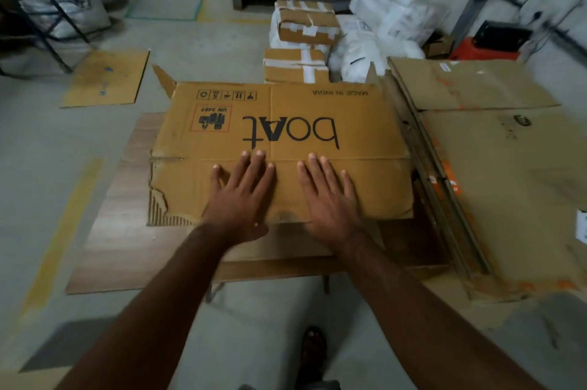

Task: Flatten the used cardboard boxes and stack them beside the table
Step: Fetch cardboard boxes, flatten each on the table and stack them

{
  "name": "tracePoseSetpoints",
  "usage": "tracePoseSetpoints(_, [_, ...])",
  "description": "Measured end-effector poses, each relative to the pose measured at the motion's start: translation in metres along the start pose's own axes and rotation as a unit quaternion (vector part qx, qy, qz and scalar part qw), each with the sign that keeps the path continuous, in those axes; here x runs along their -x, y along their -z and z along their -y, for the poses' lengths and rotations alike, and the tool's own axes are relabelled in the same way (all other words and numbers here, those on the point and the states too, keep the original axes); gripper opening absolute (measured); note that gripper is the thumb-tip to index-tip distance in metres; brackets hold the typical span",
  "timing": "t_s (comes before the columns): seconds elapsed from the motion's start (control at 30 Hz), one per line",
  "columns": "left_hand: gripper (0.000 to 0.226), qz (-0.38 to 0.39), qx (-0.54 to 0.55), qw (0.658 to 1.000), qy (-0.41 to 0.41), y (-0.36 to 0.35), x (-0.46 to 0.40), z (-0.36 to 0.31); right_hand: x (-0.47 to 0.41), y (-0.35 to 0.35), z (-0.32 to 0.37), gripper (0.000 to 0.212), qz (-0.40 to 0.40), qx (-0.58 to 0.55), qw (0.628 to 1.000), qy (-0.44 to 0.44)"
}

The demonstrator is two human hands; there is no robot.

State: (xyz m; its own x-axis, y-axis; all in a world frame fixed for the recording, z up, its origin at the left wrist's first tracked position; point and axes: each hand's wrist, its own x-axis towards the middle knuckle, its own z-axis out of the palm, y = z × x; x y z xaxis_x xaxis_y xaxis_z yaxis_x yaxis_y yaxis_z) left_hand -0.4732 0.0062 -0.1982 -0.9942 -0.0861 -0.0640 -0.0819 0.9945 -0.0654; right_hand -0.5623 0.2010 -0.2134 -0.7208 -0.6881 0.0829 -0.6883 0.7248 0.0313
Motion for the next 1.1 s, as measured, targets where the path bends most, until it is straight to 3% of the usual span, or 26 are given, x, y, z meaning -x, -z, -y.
tracePoseSetpoints(0.13, [0.092,0.015,0.036,0.998,-0.055,0.047,0.029,0.025,0.021,0.031,-0.002,0.094,0.001,-0.053,0.998,-0.013])
tracePoseSetpoints(0.27, [0.032,-0.101,0.066,0.989,-0.084,0.085,0.045,0.043,0.026,0.082,-0.007,0.039,-0.098,-0.095,0.989,-0.065])
tracePoseSetpoints(0.33, [0.020,-0.166,0.041,0.983,-0.073,0.098,0.046,0.052,0.024,0.099,-0.017,0.024,-0.168,-0.089,0.977,-0.094])
tracePoseSetpoints(0.47, [0.018,-0.217,-0.015,0.976,-0.028,0.107,0.033,0.056,0.008,0.119,-0.033,0.024,-0.194,-0.110,0.969,-0.109])
tracePoseSetpoints(0.6, [0.049,-0.234,-0.019,0.972,0.023,0.112,0.011,0.043,-0.022,0.126,-0.040,0.009,-0.251,-0.076,0.962,-0.079])
tracePoseSetpoints(0.7, [0.070,-0.240,0.000,0.970,0.030,0.113,-0.011,0.037,-0.051,0.118,-0.047,0.016,-0.279,-0.066,0.955,-0.078])
tracePoseSetpoints(0.8, [0.083,-0.200,-0.006,0.980,0.023,0.094,-0.035,0.036,-0.079,0.104,-0.055,0.030,-0.254,-0.066,0.962,-0.073])
tracePoseSetpoints(0.9, [0.083,-0.142,0.026,0.989,0.027,0.062,-0.053,0.031,-0.093,0.084,-0.067,0.055,-0.109,-0.084,0.989,-0.055])
tracePoseSetpoints(1.0, [0.087,-0.024,0.039,0.997,0.055,0.040,-0.063,0.028,-0.095,0.054,-0.082,0.081,0.055,-0.085,0.994,-0.038])
tracePoseSetpoints(1.1, [0.081,-0.019,0.061,0.996,0.064,0.034,-0.067,0.026,-0.098,0.031,-0.087,0.100,0.079,-0.078,0.993,-0.025])
